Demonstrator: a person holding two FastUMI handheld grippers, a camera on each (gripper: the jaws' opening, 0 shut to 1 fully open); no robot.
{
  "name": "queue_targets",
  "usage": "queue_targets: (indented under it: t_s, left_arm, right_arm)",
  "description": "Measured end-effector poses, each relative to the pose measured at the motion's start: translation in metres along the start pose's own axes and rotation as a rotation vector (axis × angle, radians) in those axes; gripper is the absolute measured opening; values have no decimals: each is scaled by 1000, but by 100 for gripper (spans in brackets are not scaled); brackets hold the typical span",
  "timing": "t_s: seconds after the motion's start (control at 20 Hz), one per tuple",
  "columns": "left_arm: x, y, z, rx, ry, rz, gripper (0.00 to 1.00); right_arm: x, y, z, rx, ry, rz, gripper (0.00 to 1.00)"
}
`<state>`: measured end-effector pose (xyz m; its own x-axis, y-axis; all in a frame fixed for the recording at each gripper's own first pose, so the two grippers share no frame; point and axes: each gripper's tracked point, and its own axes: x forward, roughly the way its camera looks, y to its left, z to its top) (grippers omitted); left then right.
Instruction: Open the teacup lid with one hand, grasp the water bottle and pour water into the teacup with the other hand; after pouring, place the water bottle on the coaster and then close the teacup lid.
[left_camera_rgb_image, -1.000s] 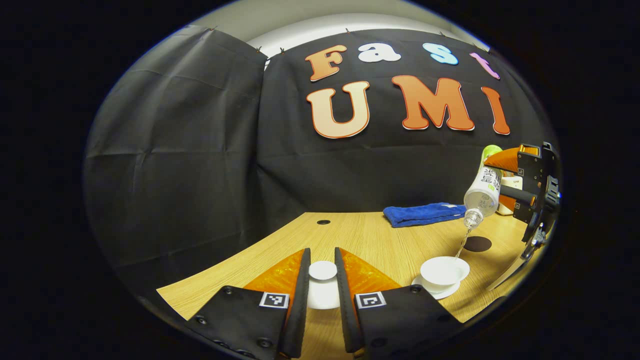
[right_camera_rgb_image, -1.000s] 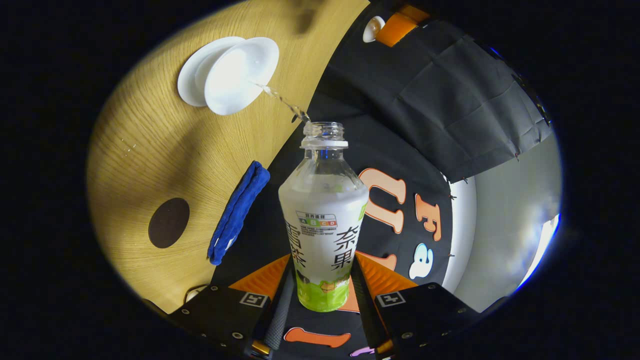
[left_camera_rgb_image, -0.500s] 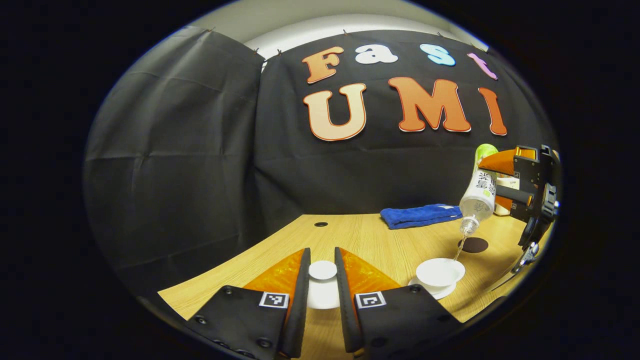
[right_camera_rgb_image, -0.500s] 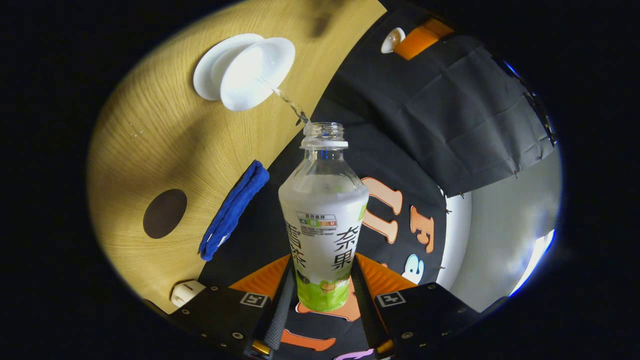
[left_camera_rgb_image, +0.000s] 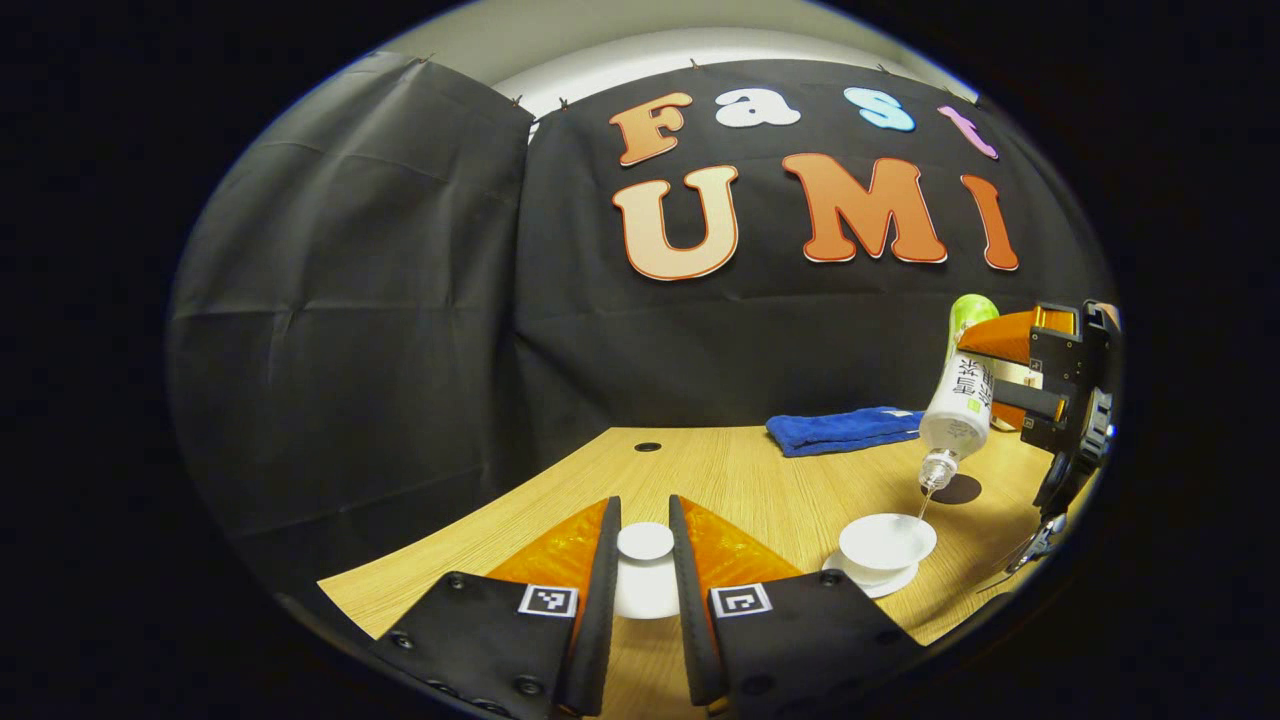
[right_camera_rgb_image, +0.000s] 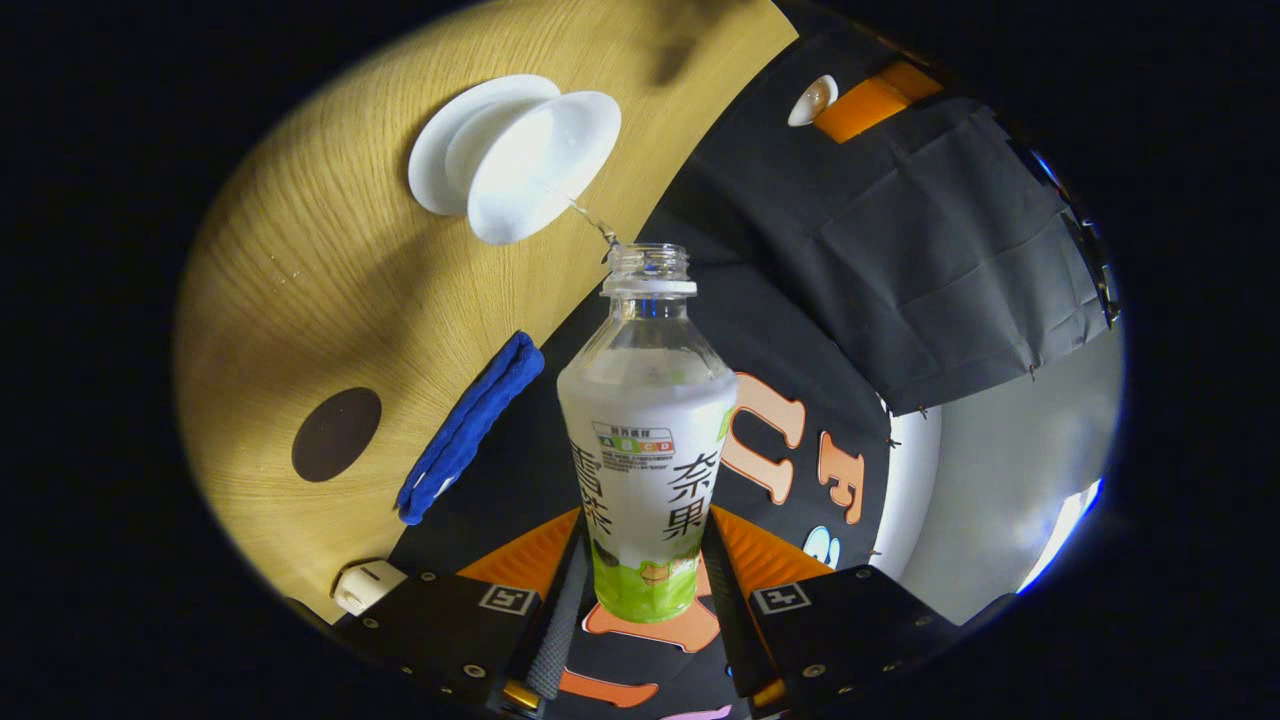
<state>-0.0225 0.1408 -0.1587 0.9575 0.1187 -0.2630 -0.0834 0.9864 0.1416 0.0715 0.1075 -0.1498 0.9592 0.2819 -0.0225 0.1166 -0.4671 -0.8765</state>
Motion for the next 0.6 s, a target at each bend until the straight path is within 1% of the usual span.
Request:
queue_targets:
  t_s: [0.2, 0.3, 0.45, 0.6]
  left_arm:
    - [-1, -4, -3, -1, 5, -6, 34]
    - [-2, -5, -3, -3, 7, -7, 34]
    - [0, -7, -3, -15, 8, -12, 34]
    - [2, -14, -4, -25, 13, -23, 34]
  right_arm:
    - [0, 21, 17, 58, -12, 40, 64]
    - [-2, 34, 22, 115, -13, 74, 64]
    - [-4, 55, 31, 287, -12, 151, 64]
    - [-7, 73, 42, 554, -8, 252, 64]
